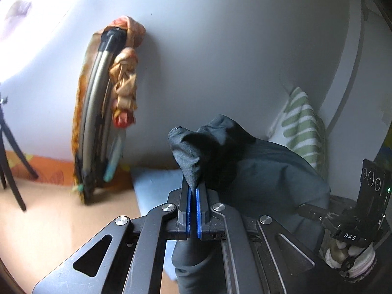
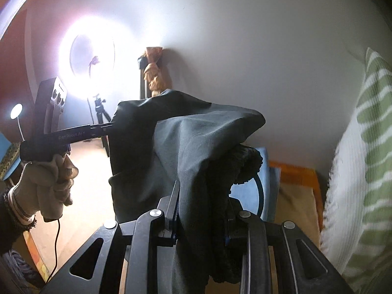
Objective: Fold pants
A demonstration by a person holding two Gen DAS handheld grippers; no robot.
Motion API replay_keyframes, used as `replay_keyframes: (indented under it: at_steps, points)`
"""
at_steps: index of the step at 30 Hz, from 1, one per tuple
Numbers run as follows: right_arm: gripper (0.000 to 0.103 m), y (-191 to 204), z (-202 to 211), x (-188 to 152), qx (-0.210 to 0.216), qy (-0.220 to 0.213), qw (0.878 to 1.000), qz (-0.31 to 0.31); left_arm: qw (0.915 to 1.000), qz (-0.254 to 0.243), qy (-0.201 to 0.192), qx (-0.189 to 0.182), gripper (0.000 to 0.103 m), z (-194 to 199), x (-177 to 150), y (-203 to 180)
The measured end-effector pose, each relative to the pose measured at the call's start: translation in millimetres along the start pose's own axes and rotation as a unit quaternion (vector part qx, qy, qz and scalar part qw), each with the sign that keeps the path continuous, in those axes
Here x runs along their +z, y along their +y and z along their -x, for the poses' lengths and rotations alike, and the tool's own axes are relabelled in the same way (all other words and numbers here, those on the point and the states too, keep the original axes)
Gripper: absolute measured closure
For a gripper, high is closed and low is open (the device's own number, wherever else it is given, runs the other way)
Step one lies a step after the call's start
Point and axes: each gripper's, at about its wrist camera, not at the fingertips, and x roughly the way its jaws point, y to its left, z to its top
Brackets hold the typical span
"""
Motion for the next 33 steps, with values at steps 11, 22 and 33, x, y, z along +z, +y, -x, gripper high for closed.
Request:
replay_keyframes:
  at_steps: [11,22,33]
  points:
    - [0.078,-56.5,-77.1,35.2,-0.032,0.019,0.999,0.001,0.9985,-0.018,0.021,0.046,0.101,-75.0,10.4,17.8]
    - [0.059,-105.4,-148.5,8.7,-0.071,0.07,0.994,-0.053,0.9916,-0.042,0.085,0.088,0.1,-135.9,-17.3,22.6]
    - [0.039,-112.5,-106.0,-4.1,-0.1,0.055,0.99,-0.078,0.9911,-0.032,0.079,0.102,0.074,-101.5,-8.9,13.7]
